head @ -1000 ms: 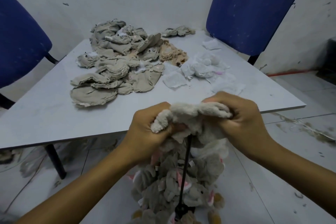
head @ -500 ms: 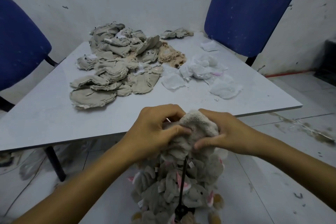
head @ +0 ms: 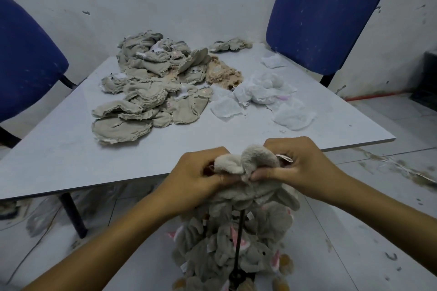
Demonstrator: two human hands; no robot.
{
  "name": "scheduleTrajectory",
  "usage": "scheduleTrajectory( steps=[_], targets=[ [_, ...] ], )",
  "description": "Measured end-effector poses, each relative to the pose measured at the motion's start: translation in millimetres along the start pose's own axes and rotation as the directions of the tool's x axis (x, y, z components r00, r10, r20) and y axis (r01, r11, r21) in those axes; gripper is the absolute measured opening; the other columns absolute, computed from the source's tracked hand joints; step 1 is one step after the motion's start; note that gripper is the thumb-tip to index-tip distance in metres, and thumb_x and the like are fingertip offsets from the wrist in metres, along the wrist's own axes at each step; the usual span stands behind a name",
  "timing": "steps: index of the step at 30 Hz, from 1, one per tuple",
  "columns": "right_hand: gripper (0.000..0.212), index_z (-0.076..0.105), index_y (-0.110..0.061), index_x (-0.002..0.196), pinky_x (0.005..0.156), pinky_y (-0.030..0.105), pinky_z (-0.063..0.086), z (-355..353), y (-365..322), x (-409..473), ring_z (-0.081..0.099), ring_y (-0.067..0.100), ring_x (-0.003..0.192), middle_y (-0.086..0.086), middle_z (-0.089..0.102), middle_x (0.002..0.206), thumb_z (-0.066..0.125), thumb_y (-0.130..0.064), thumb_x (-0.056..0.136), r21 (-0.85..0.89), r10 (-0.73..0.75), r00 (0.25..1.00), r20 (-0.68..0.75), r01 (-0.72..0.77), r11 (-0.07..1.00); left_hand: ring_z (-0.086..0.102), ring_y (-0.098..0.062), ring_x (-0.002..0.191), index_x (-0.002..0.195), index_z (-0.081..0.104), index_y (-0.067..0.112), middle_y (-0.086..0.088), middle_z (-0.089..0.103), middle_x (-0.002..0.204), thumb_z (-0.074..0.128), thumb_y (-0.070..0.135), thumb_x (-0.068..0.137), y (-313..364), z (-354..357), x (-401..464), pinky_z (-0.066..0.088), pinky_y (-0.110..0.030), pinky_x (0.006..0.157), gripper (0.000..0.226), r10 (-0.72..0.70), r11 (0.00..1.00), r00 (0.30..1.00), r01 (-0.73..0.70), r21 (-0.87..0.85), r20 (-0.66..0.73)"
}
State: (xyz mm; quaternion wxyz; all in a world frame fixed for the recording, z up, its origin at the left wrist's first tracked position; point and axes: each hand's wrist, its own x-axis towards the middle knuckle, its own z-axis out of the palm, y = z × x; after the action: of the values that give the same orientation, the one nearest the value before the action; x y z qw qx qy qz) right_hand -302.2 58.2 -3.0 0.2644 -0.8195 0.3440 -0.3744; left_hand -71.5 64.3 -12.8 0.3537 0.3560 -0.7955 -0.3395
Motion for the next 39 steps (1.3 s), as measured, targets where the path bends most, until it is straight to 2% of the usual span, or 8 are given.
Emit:
scheduleTrajectory(
  steps=[3, 9, 13, 16, 20, 29, 33, 39],
  targets=[
    [0.013, 0.073, -0.022, 0.086, 0.062, 0.022, 0.048, -2, 0, -2, 0.061, 0.004, 0.07, -0.012, 0.066, 0.076, 0.076, -0.034, 0.082, -0.094, -0.114, 0.989, -0.091, 0.106, 0.99, 0.06, -0.001, 0.077, 0.09, 0.068, 0.021, 0.013, 0.067, 0.084, 0.078, 0.019, 0.079, 6, -3, 4, 0.047, -0.016, 0.067, 0.015, 0.049, 0.977, 0.992, -0.072, -0.201, -0.116],
    [0.012, 0.076, -0.021, 0.077, 0.06, 0.026, 0.047, 2, 4, 0, 0.062, 0.002, 0.068, -0.01, 0.07, 0.073, 0.077, -0.032, 0.081, -0.114, -0.053, 0.998, -0.015, 0.051, 0.992, 0.062, -0.001, 0.075, 0.084, 0.07, 0.019, 0.013, 0.068, 0.08, 0.074, 0.007, 0.078, 15, 9, 7, 0.047, -0.016, 0.068, 0.014, 0.143, 0.982, 0.964, -0.166, -0.09, -0.226],
    [0.01, 0.068, -0.033, 0.085, 0.058, 0.017, 0.04, -10, 3, 3, 0.055, -0.001, 0.065, -0.02, 0.059, 0.072, 0.071, -0.023, 0.088, -0.114, -0.223, 0.954, -0.199, 0.203, 0.972, 0.065, -0.001, 0.08, 0.091, 0.07, 0.02, 0.014, 0.07, 0.086, 0.075, 0.007, 0.079, 23, 3, 14, 0.049, -0.016, 0.07, 0.019, 0.227, 0.969, 0.921, -0.246, -0.02, -0.317],
    [0.019, 0.059, -0.044, 0.076, 0.055, 0.016, 0.036, -9, 13, -1, 0.05, -0.004, 0.06, -0.026, 0.052, 0.067, 0.068, -0.03, 0.086, -0.146, -0.186, 0.979, -0.082, 0.172, 0.974, 0.062, -0.006, 0.075, 0.083, 0.069, 0.021, 0.013, 0.067, 0.081, 0.076, 0.022, 0.08, 26, 4, 20, 0.048, -0.024, 0.065, 0.007, 0.228, 0.964, 0.96, -0.199, 0.176, -0.164],
    [0.025, 0.065, -0.017, 0.075, 0.063, 0.03, 0.048, 1, 31, -6, 0.06, 0.006, 0.07, -0.008, 0.067, 0.075, 0.08, -0.036, 0.081, -0.238, 0.187, 0.937, 0.296, -0.117, 0.964, 0.053, -0.002, 0.065, 0.071, 0.065, 0.031, 0.012, 0.059, 0.067, 0.076, 0.035, 0.074, 17, 4, 20, 0.039, -0.022, 0.06, 0.012, 0.077, 0.966, 0.996, -0.084, 0.244, 0.039],
    [0.016, 0.075, -0.014, 0.091, 0.072, 0.026, 0.057, -8, -12, 6, 0.07, 0.013, 0.083, -0.003, 0.073, 0.089, 0.078, -0.022, 0.079, 0.258, 0.025, 0.984, -0.175, 0.022, 0.966, 0.057, -0.002, 0.07, 0.075, 0.067, 0.018, 0.008, 0.061, 0.072, 0.079, 0.022, 0.076, 7, -12, 12, 0.046, -0.022, 0.064, 0.012, 0.052, 0.994, 0.99, -0.064, -0.088, -0.133],
    [0.022, 0.074, -0.018, 0.096, 0.075, 0.038, 0.057, 7, -25, 11, 0.066, 0.016, 0.089, -0.005, 0.068, 0.093, 0.08, -0.009, 0.077, 0.023, -0.041, 0.993, -0.108, 0.044, 0.999, 0.064, 0.0, 0.09, 0.095, 0.066, 0.042, 0.017, 0.069, 0.094, 0.081, 0.027, 0.069, 6, -14, 8, 0.054, -0.035, 0.08, 0.034, -0.136, 0.99, 0.979, 0.13, 0.049, 0.152],
    [0.055, 0.049, -0.045, 0.116, 0.082, 0.016, 0.049, 5, -8, 2, 0.056, 0.008, 0.107, -0.022, 0.053, 0.107, 0.083, -0.04, 0.073, 0.123, 0.075, 0.997, 0.005, -0.075, 0.99, 0.069, -0.014, 0.095, 0.106, 0.073, 0.025, 0.005, 0.074, 0.099, 0.087, 0.021, 0.067, 21, -9, 18, 0.056, -0.037, 0.086, 0.041, -0.076, 0.995, 0.997, 0.077, -0.056, 0.021]
  ],
)
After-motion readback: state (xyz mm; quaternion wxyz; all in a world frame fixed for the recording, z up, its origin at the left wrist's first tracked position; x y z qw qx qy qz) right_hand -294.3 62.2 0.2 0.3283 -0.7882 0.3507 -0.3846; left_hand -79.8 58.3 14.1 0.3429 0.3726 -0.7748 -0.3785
